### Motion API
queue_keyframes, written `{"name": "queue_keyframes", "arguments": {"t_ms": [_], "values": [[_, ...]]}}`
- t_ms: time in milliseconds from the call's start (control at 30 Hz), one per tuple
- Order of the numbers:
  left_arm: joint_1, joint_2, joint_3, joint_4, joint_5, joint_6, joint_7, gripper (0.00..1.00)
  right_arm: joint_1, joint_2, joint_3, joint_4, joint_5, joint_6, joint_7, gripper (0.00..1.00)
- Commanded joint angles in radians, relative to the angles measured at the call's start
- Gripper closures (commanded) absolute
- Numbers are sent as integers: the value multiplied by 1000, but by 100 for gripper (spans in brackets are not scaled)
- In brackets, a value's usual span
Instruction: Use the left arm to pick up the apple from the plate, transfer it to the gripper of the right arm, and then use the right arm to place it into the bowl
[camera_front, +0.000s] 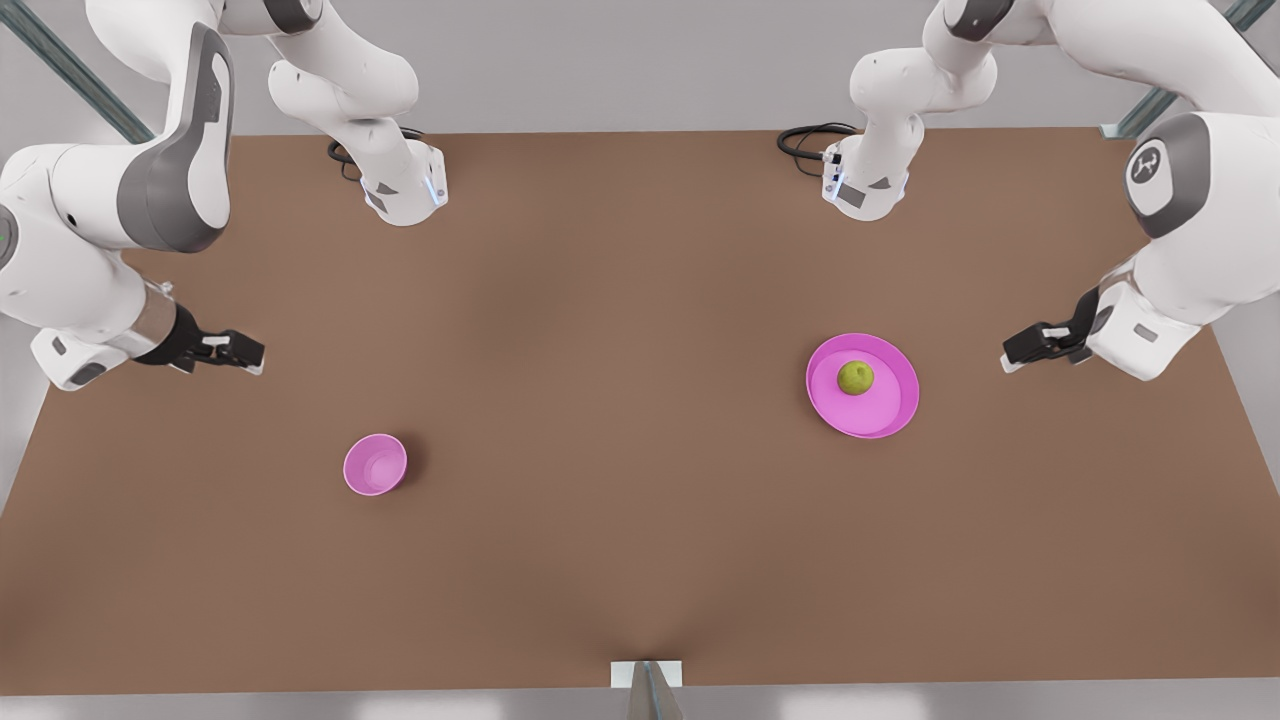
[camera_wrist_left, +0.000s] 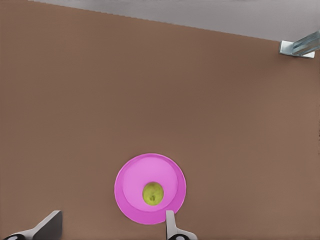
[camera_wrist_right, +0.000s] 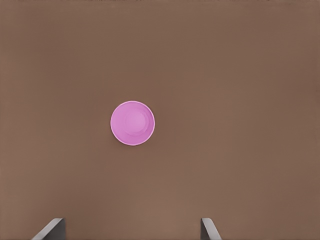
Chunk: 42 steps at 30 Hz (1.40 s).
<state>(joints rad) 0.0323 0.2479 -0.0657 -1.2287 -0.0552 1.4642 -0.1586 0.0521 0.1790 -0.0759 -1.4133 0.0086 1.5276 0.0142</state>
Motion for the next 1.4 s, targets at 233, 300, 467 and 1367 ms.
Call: {"name": "queue_keyframes", "arguments": {"t_ms": [233,300,467,1367], "values": [[-32,-124,1,-834,-18,841,31,0,2,-1,-1,-3,1,29,0,0],[-32,-116,1,-933,-21,938,24,0,2,-1,-1,-3,1,29,0,0],[-68,-38,-6,-1032,-48,1111,-53,0,2,-1,-1,-3,1,29,0,0],[-141,116,-5,-1092,-41,1055,-156,0,-9,-1,-1,-3,1,29,-10,0]]}}
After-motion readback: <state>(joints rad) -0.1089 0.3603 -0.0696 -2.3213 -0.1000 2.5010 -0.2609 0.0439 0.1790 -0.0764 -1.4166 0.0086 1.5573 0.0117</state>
